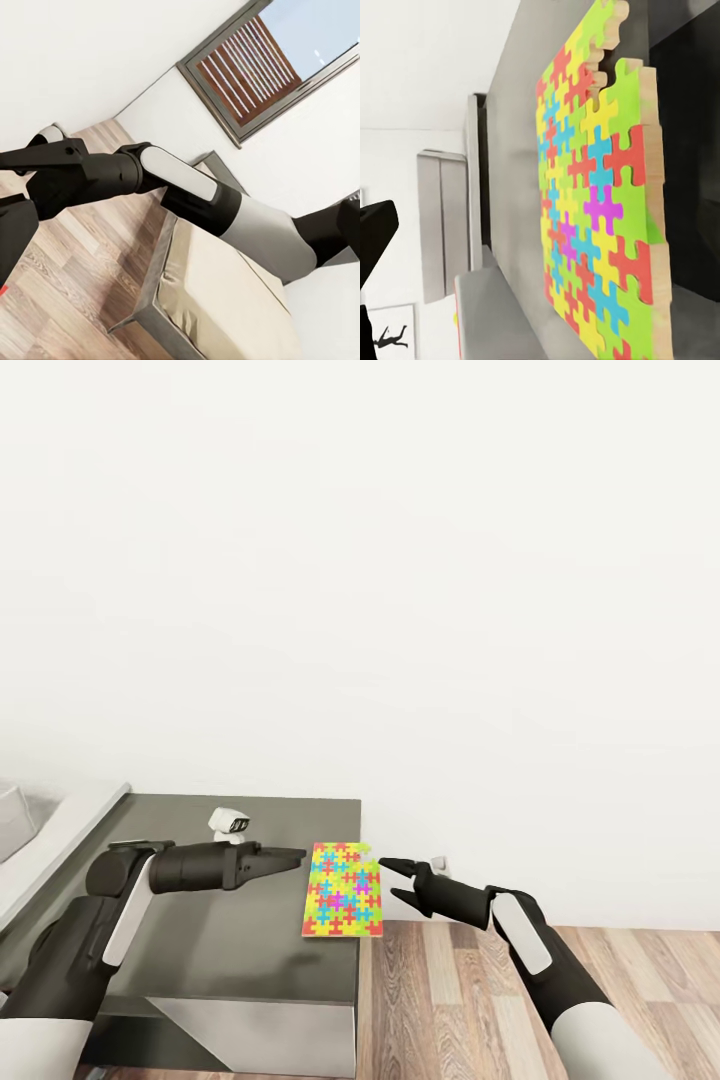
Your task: Put all the toys in the child's room - the three board games (two on the bed and one on the table), the two jigsaw puzzles on the table, and the tennis ball on the table - inside the toy box on the table in the child's room.
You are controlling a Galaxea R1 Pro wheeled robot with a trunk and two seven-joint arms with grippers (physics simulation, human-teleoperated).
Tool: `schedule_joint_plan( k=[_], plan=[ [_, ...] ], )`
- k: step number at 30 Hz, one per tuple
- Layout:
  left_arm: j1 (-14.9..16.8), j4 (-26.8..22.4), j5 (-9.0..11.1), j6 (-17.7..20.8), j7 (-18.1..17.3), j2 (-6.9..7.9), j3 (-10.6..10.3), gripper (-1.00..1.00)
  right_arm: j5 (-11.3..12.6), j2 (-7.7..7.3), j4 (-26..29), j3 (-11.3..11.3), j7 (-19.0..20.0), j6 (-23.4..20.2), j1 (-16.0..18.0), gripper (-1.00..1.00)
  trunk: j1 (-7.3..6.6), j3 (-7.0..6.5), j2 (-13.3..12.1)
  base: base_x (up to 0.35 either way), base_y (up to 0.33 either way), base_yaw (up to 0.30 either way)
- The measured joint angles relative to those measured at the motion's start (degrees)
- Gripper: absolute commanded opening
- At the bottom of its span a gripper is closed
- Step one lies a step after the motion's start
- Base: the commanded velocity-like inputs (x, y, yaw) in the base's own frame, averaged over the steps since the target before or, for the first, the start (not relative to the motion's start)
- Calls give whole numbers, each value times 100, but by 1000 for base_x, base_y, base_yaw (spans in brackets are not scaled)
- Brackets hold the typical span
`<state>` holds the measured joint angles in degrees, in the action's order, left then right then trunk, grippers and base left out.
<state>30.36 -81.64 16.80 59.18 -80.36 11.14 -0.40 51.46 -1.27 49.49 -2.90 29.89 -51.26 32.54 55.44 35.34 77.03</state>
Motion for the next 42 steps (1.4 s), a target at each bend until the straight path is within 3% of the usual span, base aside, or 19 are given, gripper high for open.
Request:
schedule_joint_plan(
  k=[17,34,42],
  plan=[
    [-7,0,9,5,1,24,8,100,1,-22,-1,5,0,0,-3,100,0,0,0,0,0,0],
    [-7,0,8,5,1,26,8,100,8,-27,-1,9,0,1,-4,100,373,305,680,0,0,0],
    [-7,0,11,5,1,36,12,100,10,-27,0,8,0,0,-1,100,373,305,682,10,0,0]
  ],
)
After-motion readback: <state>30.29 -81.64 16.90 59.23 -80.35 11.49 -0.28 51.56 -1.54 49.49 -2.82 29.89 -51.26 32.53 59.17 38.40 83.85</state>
